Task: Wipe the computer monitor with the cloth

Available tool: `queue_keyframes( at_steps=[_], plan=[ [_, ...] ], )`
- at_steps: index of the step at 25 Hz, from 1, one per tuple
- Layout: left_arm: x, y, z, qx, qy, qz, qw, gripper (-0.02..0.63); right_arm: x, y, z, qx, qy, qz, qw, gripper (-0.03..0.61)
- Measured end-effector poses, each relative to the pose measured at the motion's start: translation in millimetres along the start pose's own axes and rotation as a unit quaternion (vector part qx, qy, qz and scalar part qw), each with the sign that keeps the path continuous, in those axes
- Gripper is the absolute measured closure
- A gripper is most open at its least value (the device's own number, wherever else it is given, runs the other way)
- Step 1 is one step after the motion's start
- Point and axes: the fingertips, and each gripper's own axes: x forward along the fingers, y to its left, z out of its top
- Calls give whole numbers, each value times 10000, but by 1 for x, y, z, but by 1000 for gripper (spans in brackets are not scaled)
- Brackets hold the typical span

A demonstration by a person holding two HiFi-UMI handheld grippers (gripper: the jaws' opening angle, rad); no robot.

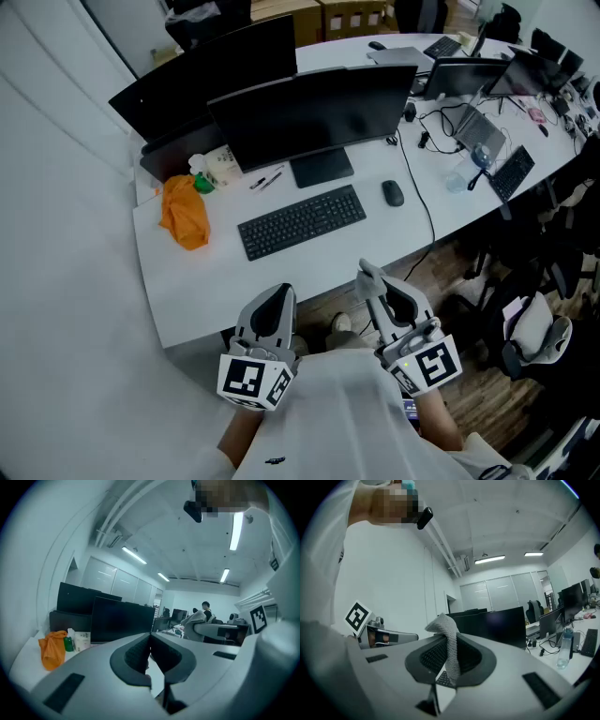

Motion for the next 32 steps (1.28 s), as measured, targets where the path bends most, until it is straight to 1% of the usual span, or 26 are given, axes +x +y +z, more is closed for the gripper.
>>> queue_keyframes(
  at_steps=[7, 14, 17, 20, 23, 28, 32],
  plan=[
    [-7, 8, -3, -28, 67, 164, 9998, 595, 9, 10, -3, -11, 28, 152, 9999, 540],
    [8, -5, -15, 55, 411, 242, 9988, 595, 11, -14, -5, 113, -123, 194, 9997, 540],
    [15, -5, -19, 69, 464, 408, 9981, 595, 16, -25, -13, 155, -148, 349, 9992, 540],
    [20, -2, -22, 57, 518, 672, 9964, 595, 25, -34, -21, 228, -96, 491, 9985, 539],
    [21, 0, -20, -20, 554, 837, 9949, 595, 32, -34, -18, 272, -57, 664, 9974, 538],
    [29, 15, -14, -76, 510, 920, 9944, 595, 57, -34, -15, 225, 13, 839, 9962, 538],
    [29, 39, -7, -147, 412, 943, 9946, 595, 80, -27, -9, 133, 17, 844, 9963, 538]
  ],
)
